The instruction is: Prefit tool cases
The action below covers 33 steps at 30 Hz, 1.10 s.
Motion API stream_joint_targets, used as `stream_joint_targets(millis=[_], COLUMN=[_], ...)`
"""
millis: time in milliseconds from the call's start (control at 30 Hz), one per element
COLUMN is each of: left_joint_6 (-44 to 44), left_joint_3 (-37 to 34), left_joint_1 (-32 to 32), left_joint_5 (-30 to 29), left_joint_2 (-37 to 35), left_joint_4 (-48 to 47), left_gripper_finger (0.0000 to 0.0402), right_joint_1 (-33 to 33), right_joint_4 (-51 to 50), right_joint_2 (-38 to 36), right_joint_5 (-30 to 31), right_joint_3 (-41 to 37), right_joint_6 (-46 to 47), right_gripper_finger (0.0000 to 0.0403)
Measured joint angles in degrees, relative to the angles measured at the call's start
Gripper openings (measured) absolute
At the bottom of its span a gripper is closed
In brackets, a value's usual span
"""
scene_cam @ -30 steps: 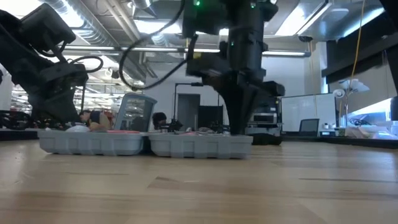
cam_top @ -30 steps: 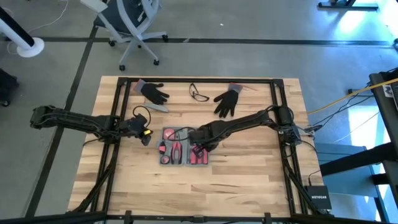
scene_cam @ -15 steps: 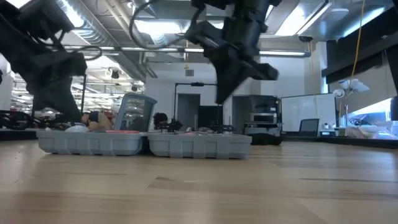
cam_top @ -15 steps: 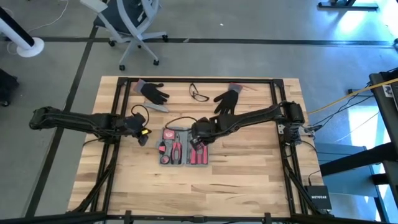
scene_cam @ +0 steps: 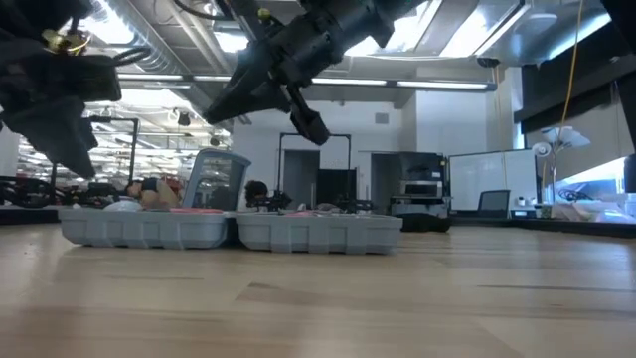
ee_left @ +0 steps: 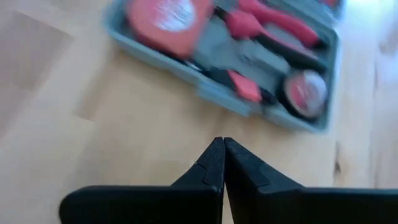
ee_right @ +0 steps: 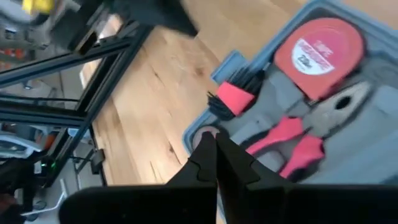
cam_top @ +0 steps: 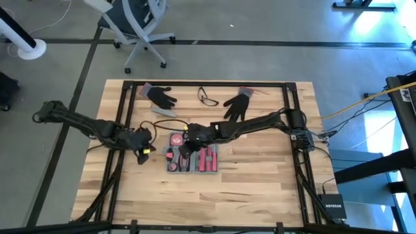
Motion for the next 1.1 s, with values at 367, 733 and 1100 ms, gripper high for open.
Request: stream_joint_targets(millis=[367, 733, 1100], left_joint_6=[-4.3, -6.6, -7.1], left_joint_3=[0.0, 0.0, 0.6], left_joint_1=[-9.4, -9.4, -9.4], left_joint_5=[-3.1, -3.8, -4.7], left_joint_2=[18.1, 30.3, 30.4], left_joint_4=[13.3, 26.6, 28.1], left_gripper_finger=[0.0000, 0.0000, 0.0000], right_joint_1=[-2.4, -2.5, -2.4], right_joint_4=[-19.9, -28.4, -28.8], right_joint_2=[-3.2, -12.3, -15.4], right_joint_5=[4.8, 9.8, 13.8], right_joint_3=[3.7, 3.7, 3.7], right_joint_6=[-6.2, -8.1, -6.7], right_gripper_finger=[0.0000, 0.0000, 0.0000])
